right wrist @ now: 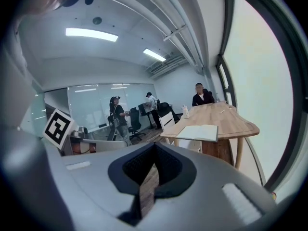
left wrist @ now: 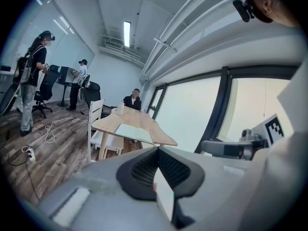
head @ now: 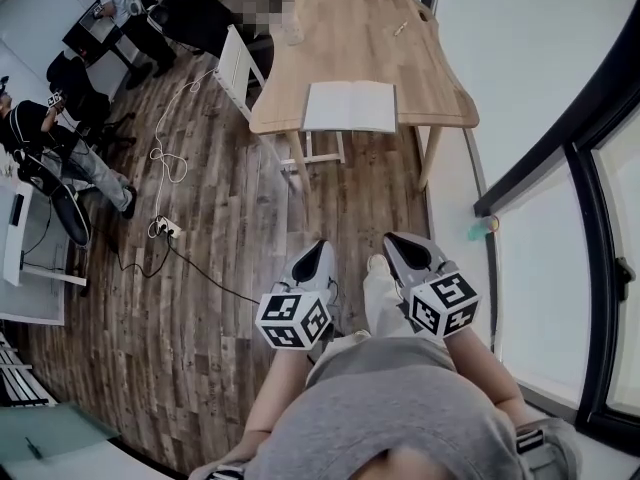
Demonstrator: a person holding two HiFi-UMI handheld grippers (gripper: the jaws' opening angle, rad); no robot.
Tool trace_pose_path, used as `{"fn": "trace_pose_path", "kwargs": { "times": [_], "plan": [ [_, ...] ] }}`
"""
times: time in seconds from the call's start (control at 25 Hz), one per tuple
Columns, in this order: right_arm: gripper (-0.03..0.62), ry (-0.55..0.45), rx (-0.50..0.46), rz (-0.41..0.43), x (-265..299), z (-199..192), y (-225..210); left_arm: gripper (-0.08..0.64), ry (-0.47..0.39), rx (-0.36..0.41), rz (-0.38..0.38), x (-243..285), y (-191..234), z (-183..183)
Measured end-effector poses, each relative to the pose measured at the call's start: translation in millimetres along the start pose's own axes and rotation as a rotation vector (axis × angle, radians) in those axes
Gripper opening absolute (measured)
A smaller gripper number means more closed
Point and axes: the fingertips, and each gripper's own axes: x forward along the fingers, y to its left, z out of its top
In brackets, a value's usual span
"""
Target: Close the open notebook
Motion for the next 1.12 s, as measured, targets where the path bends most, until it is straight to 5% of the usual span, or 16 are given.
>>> {"fn": "trace_pose_path", "kwargs": {
  "times": [1.12],
  "plan": [
    [0.002,0.044,-0.078,0.128,170.6,107.9,-168.5,0.000,-0.022,-0.112,0.154,216.5,88.6,95.3]
  ]
}}
